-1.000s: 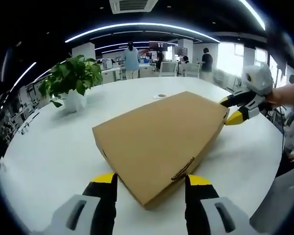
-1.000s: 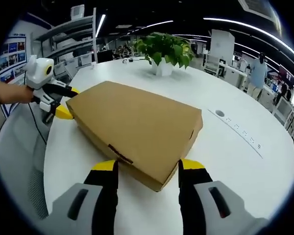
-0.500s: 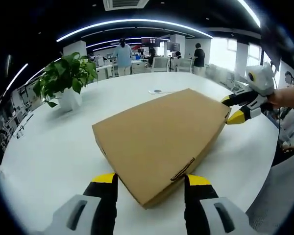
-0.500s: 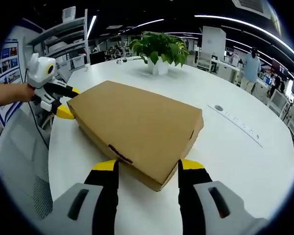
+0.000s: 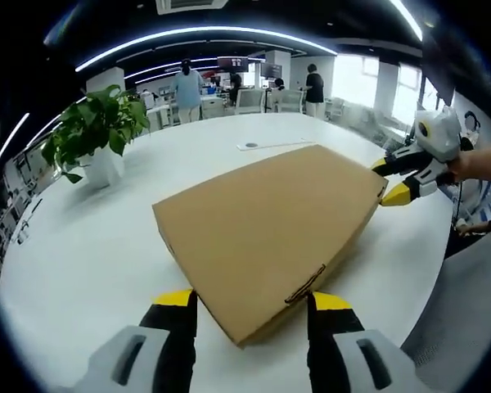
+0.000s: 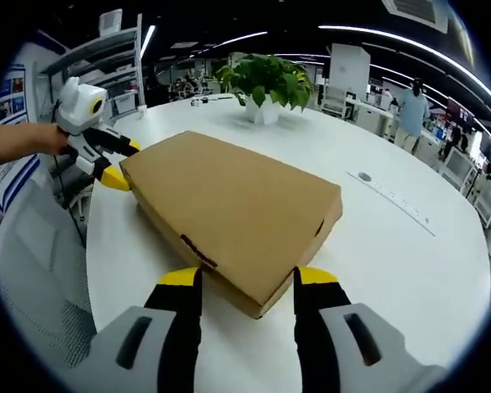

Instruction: Operate the shoe box by opening the lid, removing the specified soft item, and placing it in the target area until the item is outside and the box remains undamaged.

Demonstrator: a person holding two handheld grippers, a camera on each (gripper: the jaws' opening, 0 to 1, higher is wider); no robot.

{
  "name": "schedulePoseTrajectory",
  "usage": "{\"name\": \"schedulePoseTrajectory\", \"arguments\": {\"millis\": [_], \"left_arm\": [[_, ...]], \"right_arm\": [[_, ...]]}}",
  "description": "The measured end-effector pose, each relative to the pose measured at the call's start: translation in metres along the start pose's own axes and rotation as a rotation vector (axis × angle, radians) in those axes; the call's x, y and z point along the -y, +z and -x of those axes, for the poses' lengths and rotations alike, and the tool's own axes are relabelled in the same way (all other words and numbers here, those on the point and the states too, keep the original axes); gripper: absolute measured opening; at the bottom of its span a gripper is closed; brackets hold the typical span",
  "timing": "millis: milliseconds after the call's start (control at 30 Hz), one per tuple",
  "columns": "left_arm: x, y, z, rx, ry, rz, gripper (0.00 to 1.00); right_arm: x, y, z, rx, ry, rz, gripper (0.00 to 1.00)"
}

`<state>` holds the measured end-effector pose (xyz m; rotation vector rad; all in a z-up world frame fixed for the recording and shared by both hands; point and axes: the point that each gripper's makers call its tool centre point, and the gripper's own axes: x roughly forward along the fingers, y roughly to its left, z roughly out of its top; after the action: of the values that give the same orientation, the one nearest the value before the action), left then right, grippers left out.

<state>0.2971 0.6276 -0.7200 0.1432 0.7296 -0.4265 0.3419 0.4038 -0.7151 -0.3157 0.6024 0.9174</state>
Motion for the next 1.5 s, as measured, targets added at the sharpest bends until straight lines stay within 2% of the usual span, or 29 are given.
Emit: {"name": "schedulePoseTrajectory", "arguments": {"millis": [433, 767, 1200, 1500], "left_arm": [[-0.007, -0.005, 0.005, -0.027, -0.066, -0.07, 0.54], [-0.011, -0.011, 0.009, -0.062, -0.105, -0.13, 0.53], [-0.013, -0.026, 0.028, -0.084, -0.131, -0.156, 0.53], [-0.015, -0.033, 0.038, -0.094, -0.132, -0.135, 0.52]], "right_arm": [[-0.024, -0.007, 0.011, 0.004, -0.026, -0.036, 0.38], [-0.05, -0.014, 0.02, 0.023, -0.028, -0.044, 0.4], [-0.082, -0.014, 0.023, 0.035, 0.005, -0.063, 0.39], [-0.092, -0.013, 0.022, 0.041, 0.019, -0.058, 0.37]]}}
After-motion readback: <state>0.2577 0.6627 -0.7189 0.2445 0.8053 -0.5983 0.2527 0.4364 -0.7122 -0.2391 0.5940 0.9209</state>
